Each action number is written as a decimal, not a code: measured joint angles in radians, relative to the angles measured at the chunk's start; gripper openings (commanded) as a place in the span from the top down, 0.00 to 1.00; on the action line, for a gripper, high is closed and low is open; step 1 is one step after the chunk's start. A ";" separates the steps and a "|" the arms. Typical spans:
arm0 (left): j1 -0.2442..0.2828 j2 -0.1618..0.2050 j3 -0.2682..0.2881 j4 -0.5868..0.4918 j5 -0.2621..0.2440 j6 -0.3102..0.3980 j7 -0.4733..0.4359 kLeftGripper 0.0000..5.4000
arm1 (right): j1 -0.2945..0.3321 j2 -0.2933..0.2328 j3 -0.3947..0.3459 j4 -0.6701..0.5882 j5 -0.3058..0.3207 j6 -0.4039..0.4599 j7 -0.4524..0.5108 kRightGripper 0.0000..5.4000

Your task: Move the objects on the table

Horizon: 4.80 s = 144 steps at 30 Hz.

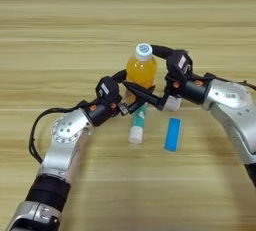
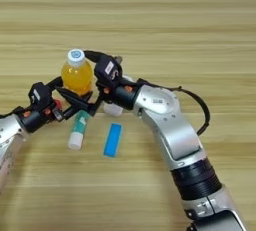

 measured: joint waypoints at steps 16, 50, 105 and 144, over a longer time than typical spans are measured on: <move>0.000 0.002 0.006 0.000 -0.005 0.000 -0.023 0.37 | -0.062 -0.003 -0.207 -0.069 0.260 -0.005 0.049 0.00; 0.102 0.090 -0.127 -0.155 -0.144 0.200 -0.398 0.37 | -0.128 0.019 -0.241 0.281 -0.009 -0.325 -0.174 0.00; 0.155 0.158 -0.199 -0.105 -0.063 0.158 -0.439 0.22 | -0.147 0.010 -0.233 0.198 0.004 -0.318 -0.172 0.00; 0.181 0.201 -0.131 -0.332 -0.126 0.180 -0.410 0.01 | -0.147 0.009 -0.236 0.199 0.005 -0.318 -0.169 0.00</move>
